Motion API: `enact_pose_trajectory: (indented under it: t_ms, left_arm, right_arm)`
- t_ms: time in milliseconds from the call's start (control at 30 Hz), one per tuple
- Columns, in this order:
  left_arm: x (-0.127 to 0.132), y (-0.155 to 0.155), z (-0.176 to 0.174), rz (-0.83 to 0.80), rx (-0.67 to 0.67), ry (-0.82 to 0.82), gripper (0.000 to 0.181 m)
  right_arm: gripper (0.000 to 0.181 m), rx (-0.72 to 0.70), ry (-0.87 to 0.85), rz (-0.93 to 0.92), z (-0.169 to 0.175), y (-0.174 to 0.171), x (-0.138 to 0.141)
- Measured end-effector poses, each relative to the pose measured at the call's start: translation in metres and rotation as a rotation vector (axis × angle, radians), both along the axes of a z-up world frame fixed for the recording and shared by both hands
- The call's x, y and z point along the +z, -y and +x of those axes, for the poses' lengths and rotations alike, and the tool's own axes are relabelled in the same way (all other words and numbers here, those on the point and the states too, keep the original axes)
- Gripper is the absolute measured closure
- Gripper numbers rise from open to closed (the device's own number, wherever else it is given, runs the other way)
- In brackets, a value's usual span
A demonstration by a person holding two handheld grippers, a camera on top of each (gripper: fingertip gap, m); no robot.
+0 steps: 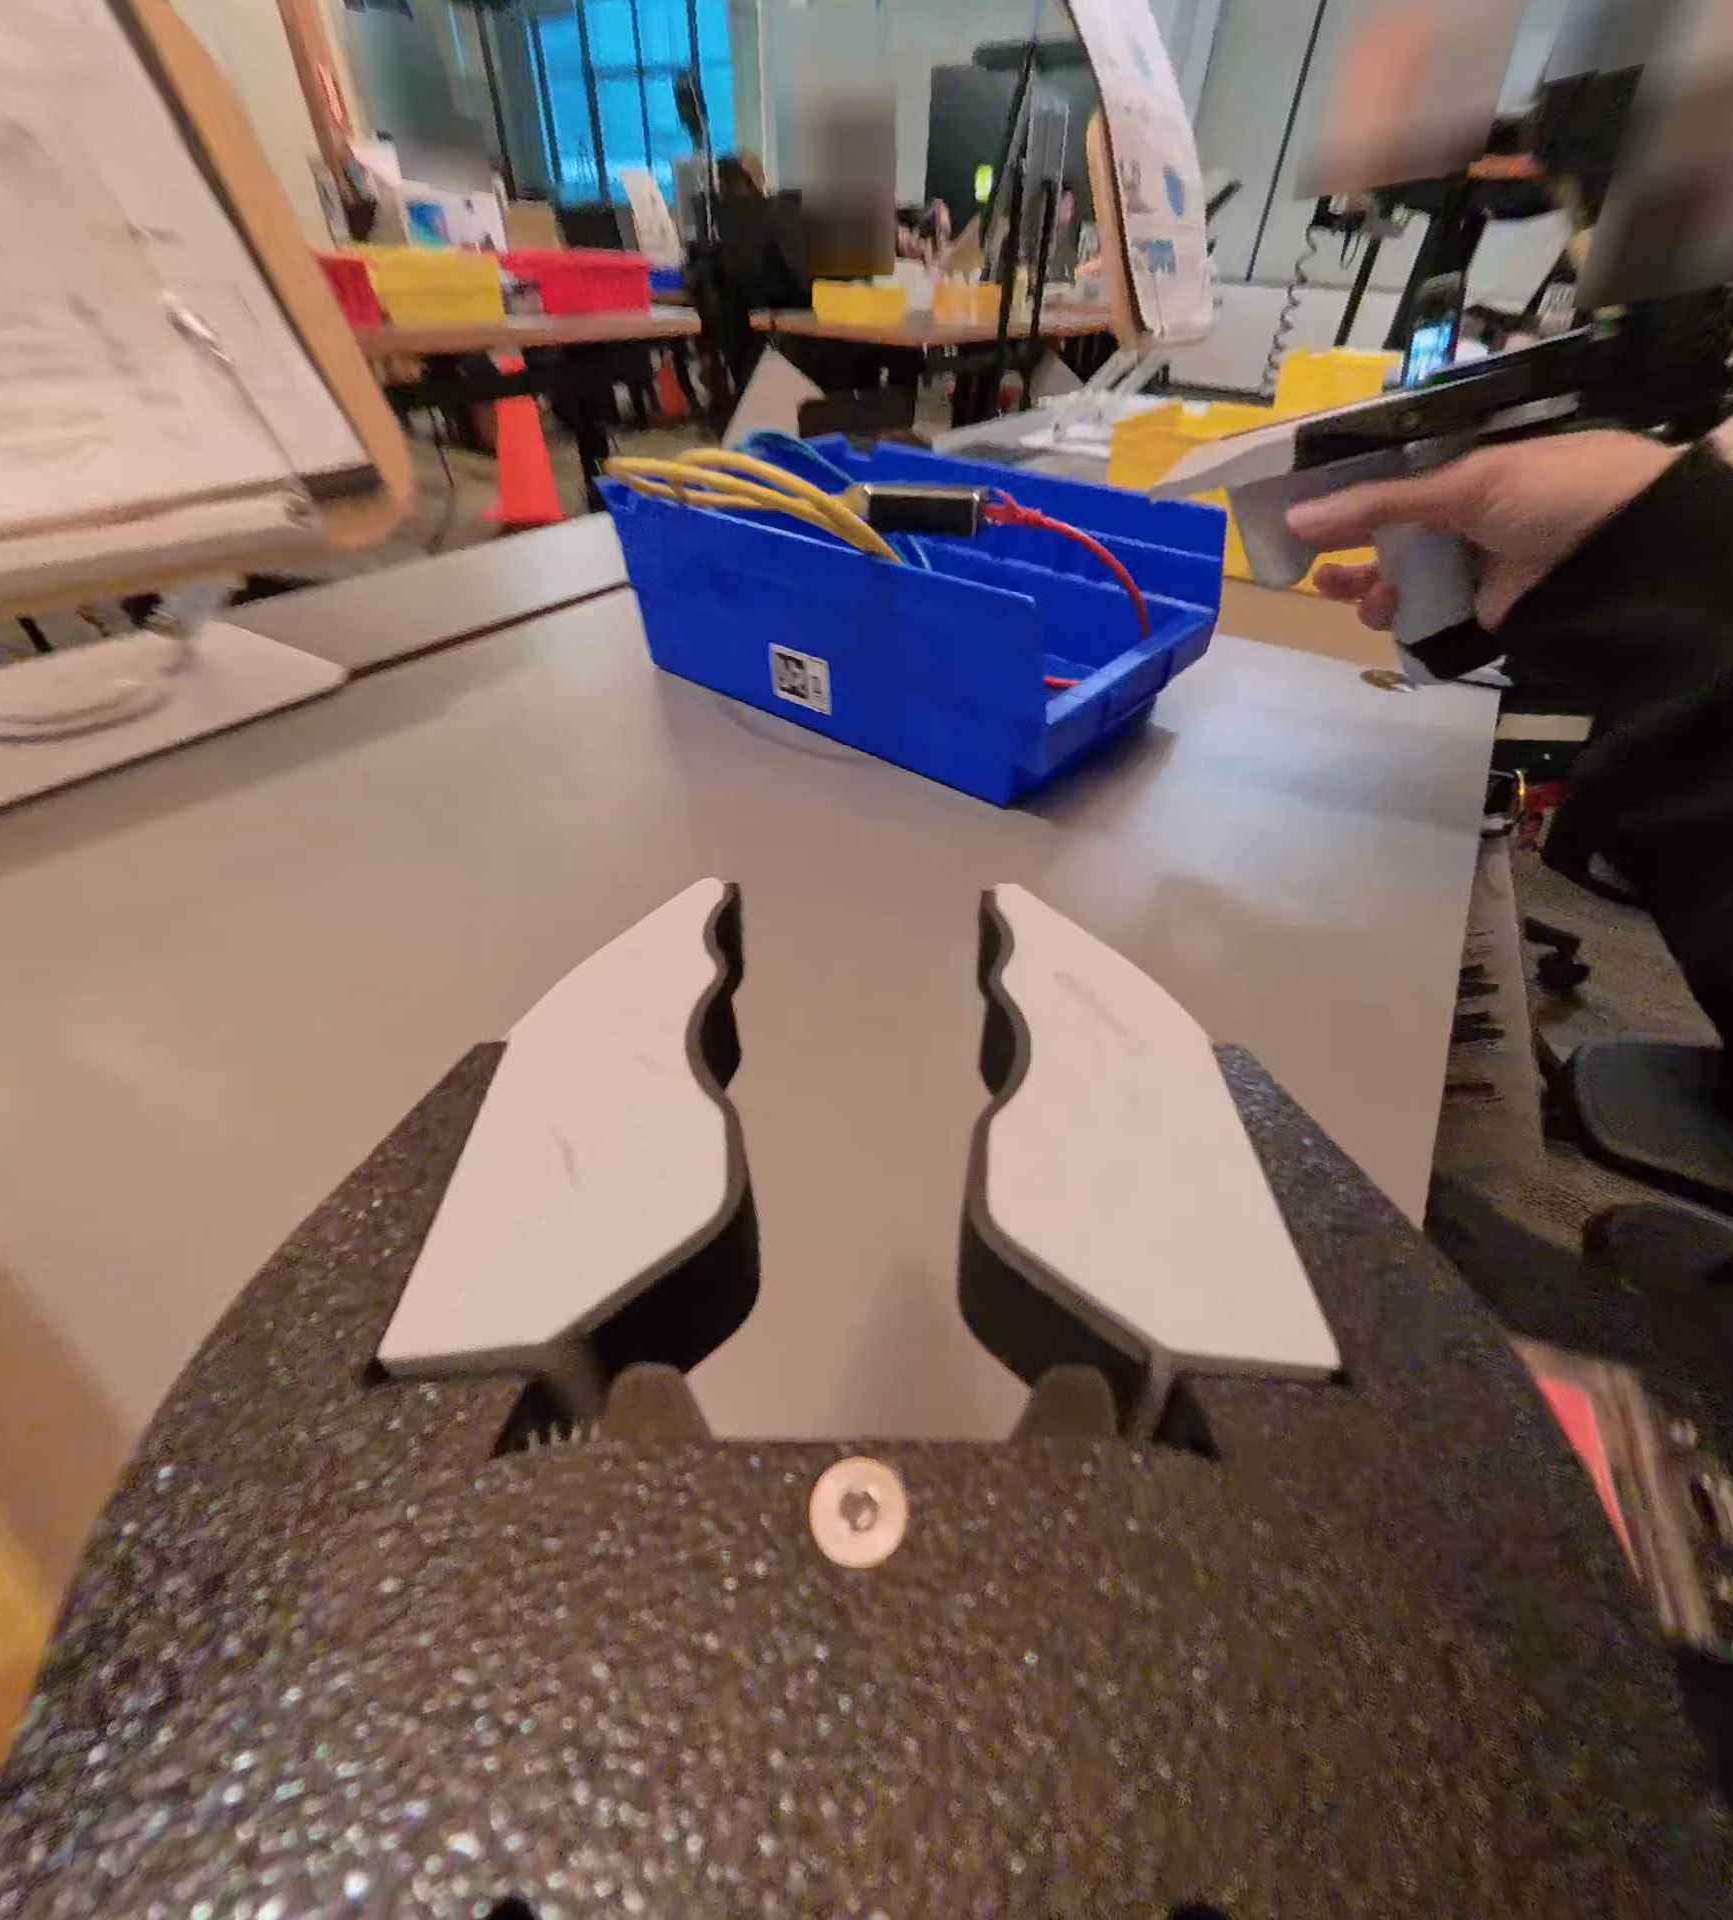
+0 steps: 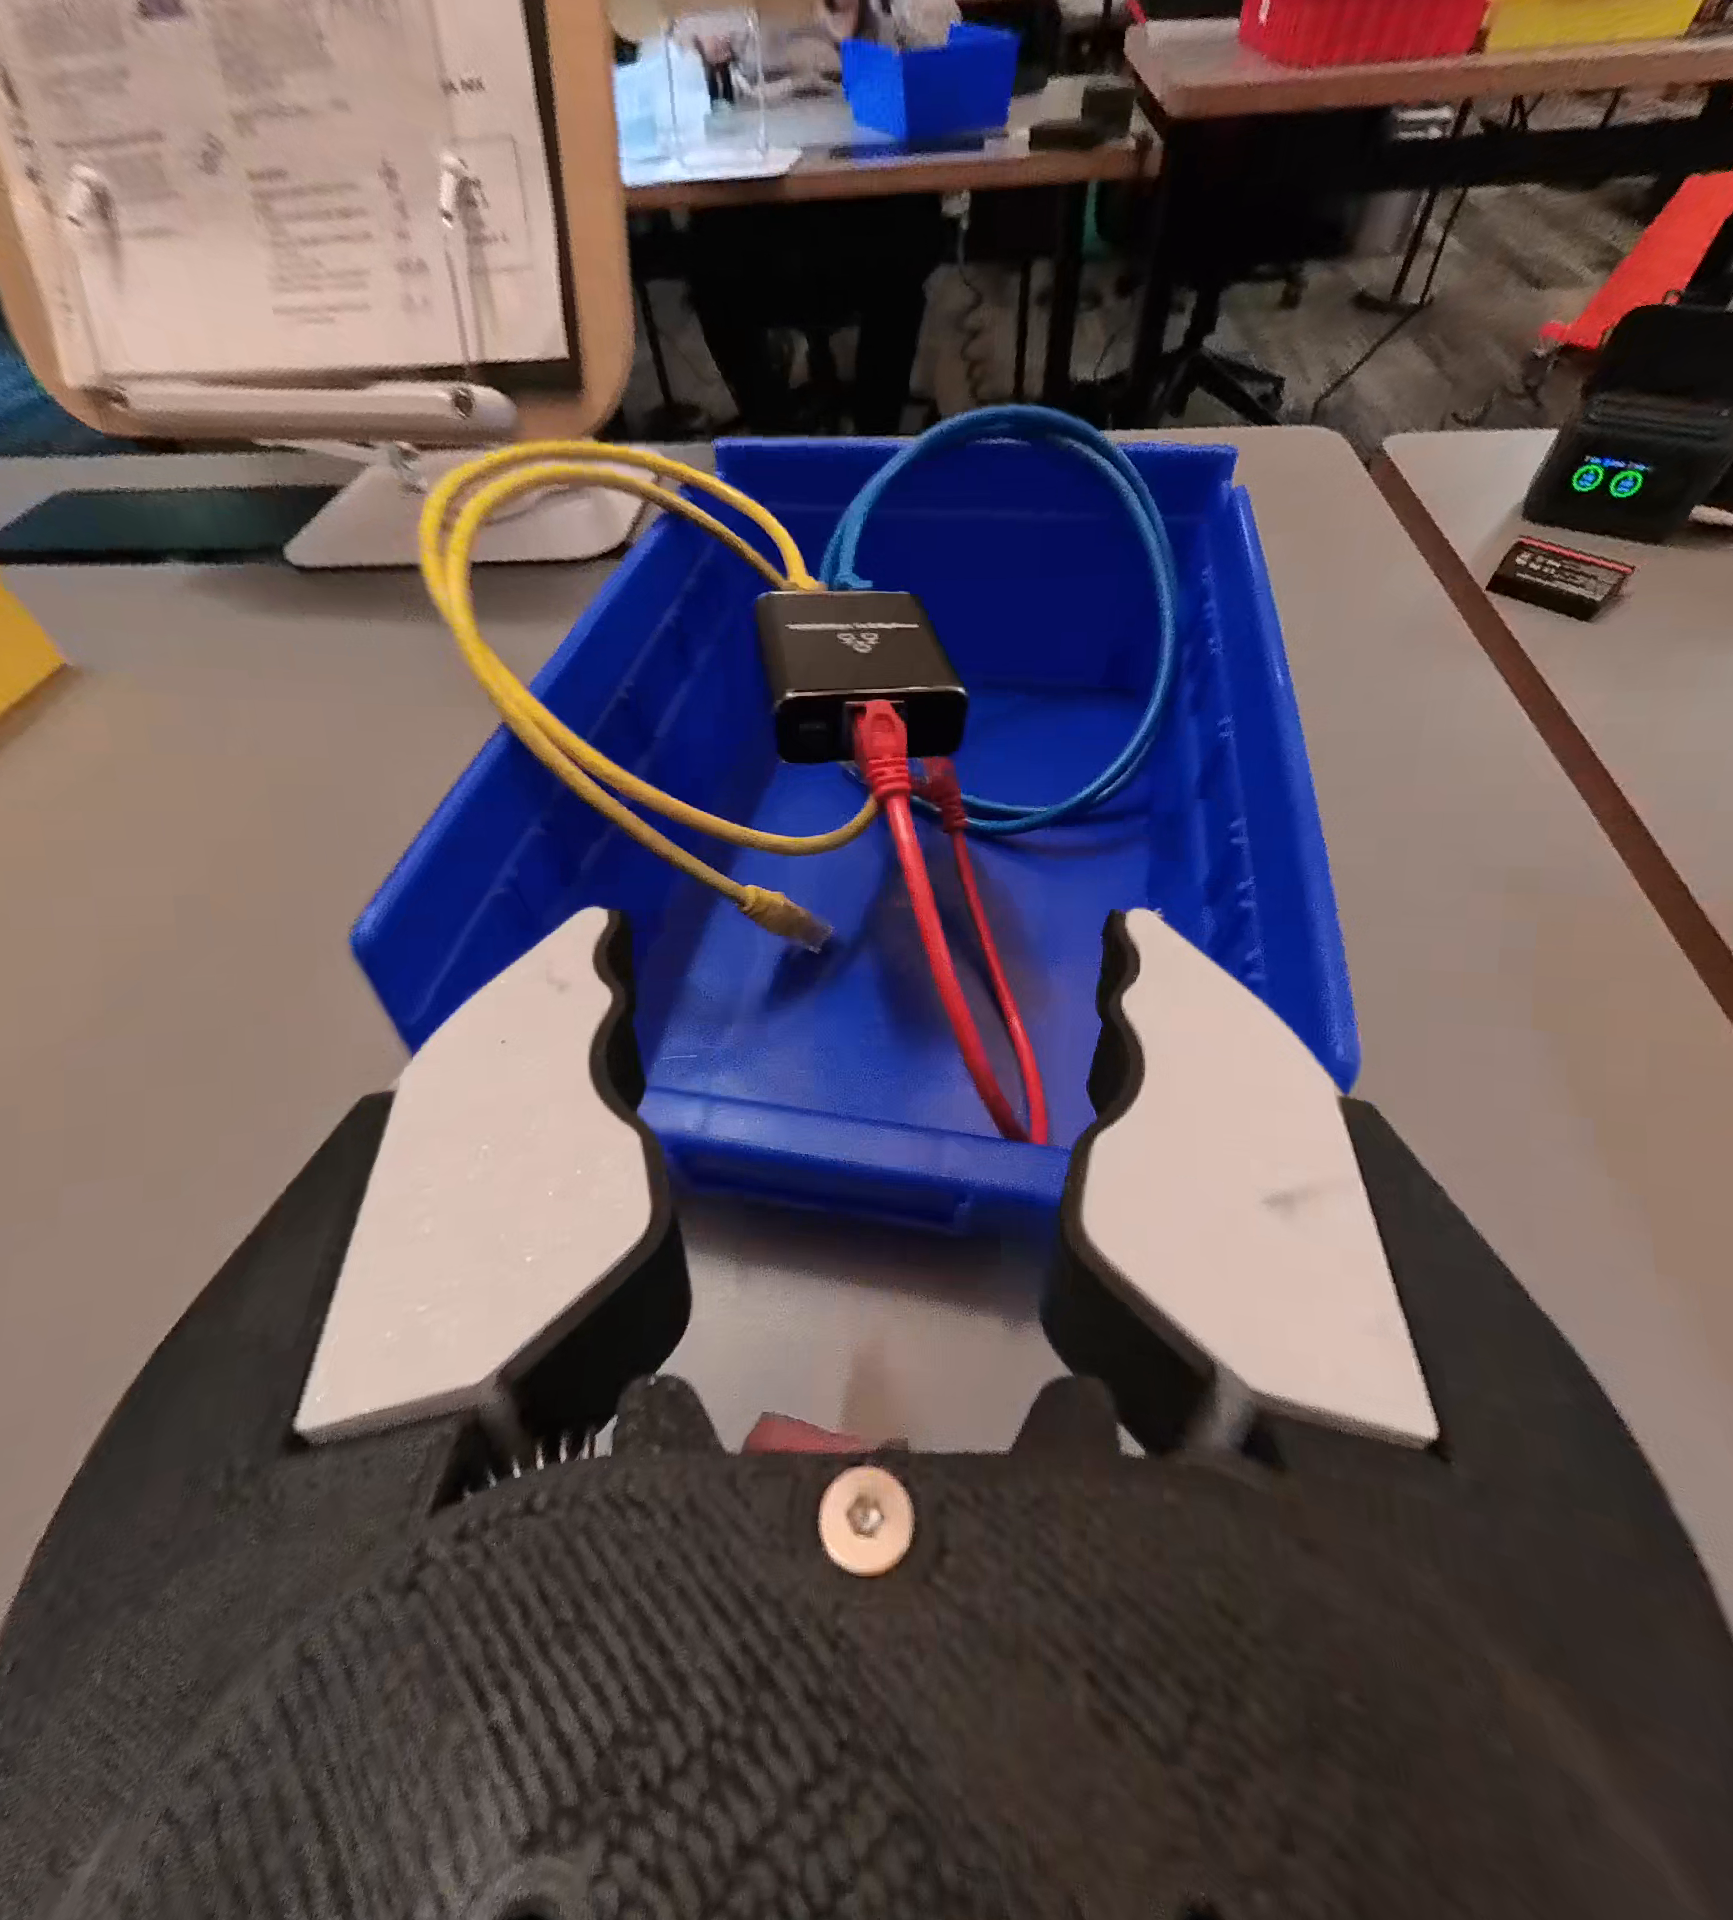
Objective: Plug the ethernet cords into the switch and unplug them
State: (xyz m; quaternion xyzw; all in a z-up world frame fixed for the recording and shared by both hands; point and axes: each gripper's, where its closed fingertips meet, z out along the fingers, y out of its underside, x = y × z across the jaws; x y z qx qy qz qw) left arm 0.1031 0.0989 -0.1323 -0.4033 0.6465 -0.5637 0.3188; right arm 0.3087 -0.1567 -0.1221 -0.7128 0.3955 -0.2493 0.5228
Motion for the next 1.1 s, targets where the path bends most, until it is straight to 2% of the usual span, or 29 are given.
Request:
enact_pose_trajectory:
  t_ms: [133,233,333,400,567,667,800,933,1100]
  left_arm:
    - [-0.014,0.071,0.05,0.066,-0.021,-0.103,0.112]
    - [-0.014,0.118,0.089,0.038,-0.002,-0.139,0.102]
    - [-0.018,0.146,0.133,-0.068,0.079,-0.214,0.086]
    - [-0.024,0.152,0.161,-0.068,0.148,-0.244,0.085]
    - [-0.035,0.138,0.206,0.065,0.334,-0.217,0.097]
    - [-0.041,0.138,0.216,0.131,0.346,-0.239,0.105]
    - [-0.041,0.123,0.22,0.24,0.371,-0.227,0.154]
    - [-0.041,0.077,0.213,0.224,0.442,-0.211,0.176]
    - [-0.04,0.023,0.167,0.115,0.456,-0.175,0.179]
  right_arm:
    - [0.093,0.039,0.033,-0.007,-0.013,-0.005,0.016]
    - [0.087,-0.036,0.103,0.018,-0.009,0.009,0.03]
    - [0.087,-0.057,0.081,0.063,-0.005,0.02,0.028]
    - [0.088,-0.067,0.07,0.073,-0.003,0.028,0.027]
    - [0.089,-0.088,0.089,0.109,0.0,0.04,0.032]
    - [0.09,-0.073,0.086,0.147,0.0,0.038,0.035]
    - [0.092,-0.041,0.088,0.162,-0.001,0.029,0.036]
    - [0.093,-0.025,0.101,0.147,-0.004,0.024,0.038]
    - [0.095,0.003,0.105,0.136,-0.007,0.011,0.039]
